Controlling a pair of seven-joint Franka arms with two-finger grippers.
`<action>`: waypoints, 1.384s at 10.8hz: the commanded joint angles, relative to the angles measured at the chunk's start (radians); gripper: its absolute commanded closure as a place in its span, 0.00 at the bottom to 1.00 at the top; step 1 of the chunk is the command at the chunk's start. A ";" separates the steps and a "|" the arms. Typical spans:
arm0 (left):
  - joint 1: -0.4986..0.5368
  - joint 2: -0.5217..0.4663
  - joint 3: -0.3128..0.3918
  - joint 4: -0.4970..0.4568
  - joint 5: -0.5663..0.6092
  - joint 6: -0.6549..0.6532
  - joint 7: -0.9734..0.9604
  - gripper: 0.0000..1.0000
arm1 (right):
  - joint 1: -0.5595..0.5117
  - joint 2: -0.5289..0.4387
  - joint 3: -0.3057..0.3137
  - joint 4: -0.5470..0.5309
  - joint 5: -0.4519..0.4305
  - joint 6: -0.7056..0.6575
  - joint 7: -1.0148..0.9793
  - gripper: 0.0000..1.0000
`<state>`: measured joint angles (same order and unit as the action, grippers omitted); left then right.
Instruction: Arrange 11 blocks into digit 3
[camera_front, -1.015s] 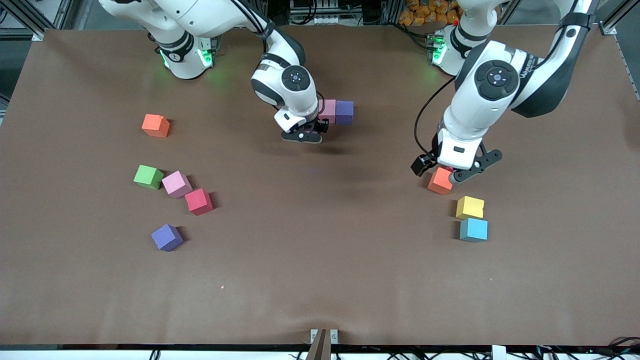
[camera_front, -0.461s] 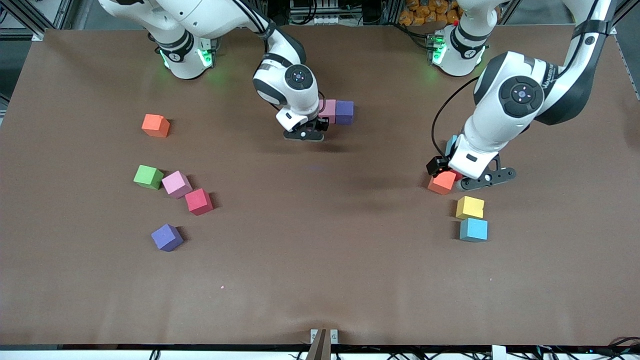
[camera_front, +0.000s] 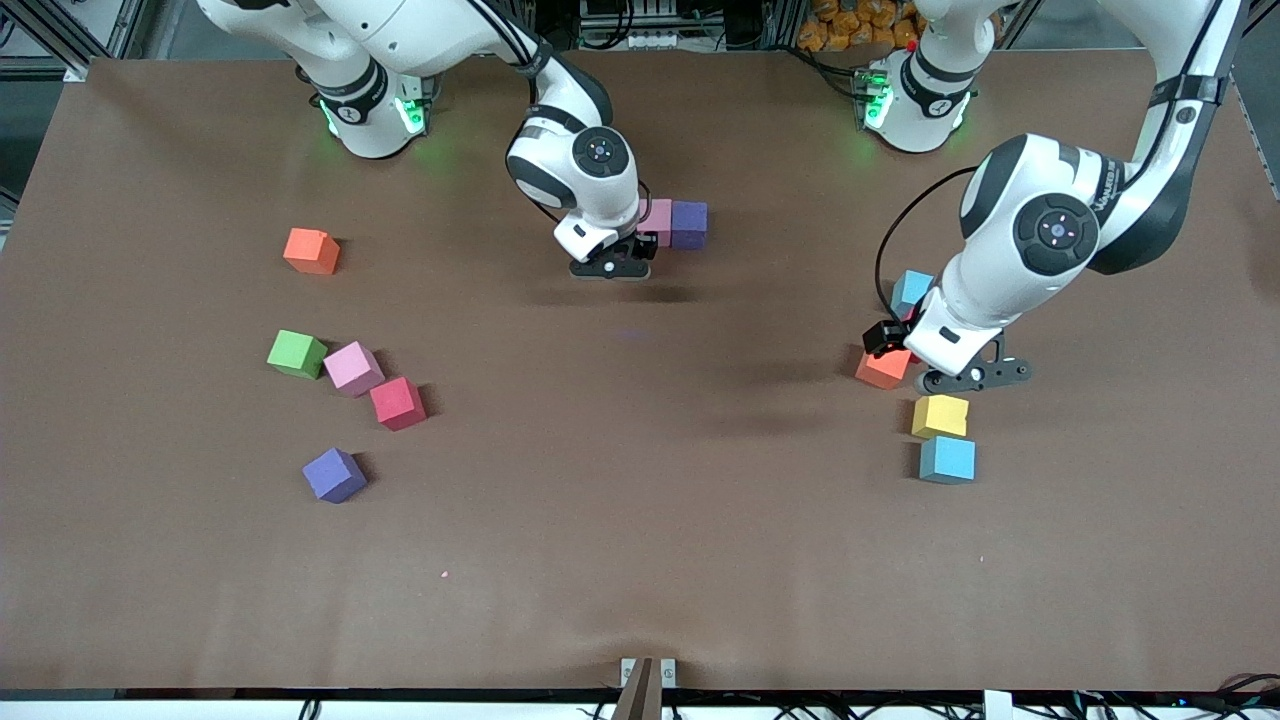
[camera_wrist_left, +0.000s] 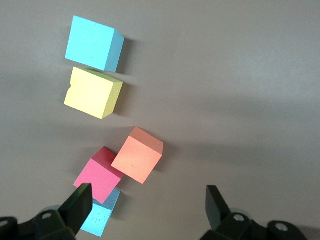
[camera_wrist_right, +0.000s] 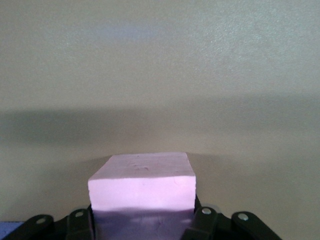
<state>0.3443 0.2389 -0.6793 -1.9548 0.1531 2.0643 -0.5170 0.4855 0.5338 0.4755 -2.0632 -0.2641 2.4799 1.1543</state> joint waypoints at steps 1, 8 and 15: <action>0.002 -0.006 -0.002 0.005 -0.014 -0.013 0.012 0.00 | 0.030 -0.001 -0.003 -0.003 -0.021 -0.018 -0.004 0.72; -0.028 0.063 -0.003 0.022 -0.006 -0.013 -0.052 0.00 | 0.024 0.009 -0.005 -0.002 -0.040 -0.022 -0.018 0.72; -0.033 0.111 -0.009 -0.024 0.154 0.006 0.000 0.00 | 0.018 0.021 -0.006 0.000 -0.073 -0.013 -0.012 0.26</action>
<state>0.3121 0.3315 -0.6814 -1.9773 0.2784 2.0611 -0.5415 0.5069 0.5330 0.4773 -2.0633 -0.2997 2.4616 1.1334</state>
